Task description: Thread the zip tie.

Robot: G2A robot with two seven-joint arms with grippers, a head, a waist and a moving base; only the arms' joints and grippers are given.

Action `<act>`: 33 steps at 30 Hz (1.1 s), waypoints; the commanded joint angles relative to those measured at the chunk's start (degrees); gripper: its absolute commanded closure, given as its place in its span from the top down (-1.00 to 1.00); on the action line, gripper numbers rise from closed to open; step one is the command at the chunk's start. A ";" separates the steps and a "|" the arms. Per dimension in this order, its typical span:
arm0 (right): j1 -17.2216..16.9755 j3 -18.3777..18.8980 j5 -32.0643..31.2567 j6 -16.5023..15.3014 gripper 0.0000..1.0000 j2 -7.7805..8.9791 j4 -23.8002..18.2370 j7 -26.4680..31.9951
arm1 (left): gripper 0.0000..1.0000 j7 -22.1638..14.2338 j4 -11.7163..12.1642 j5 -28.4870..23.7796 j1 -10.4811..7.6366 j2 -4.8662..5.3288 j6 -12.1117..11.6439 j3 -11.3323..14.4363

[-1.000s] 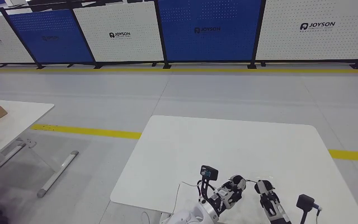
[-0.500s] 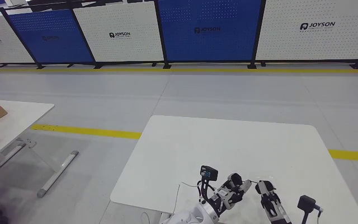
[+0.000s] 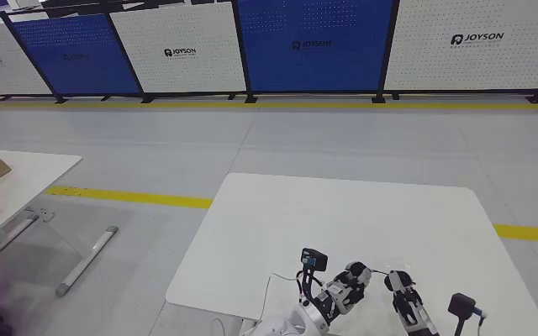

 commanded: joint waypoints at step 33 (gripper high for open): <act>-0.75 1.66 -0.88 0.00 1.00 -0.16 0.20 0.67 | -1.00 6.36 -0.74 -8.73 0.67 -0.34 -2.95 -2.34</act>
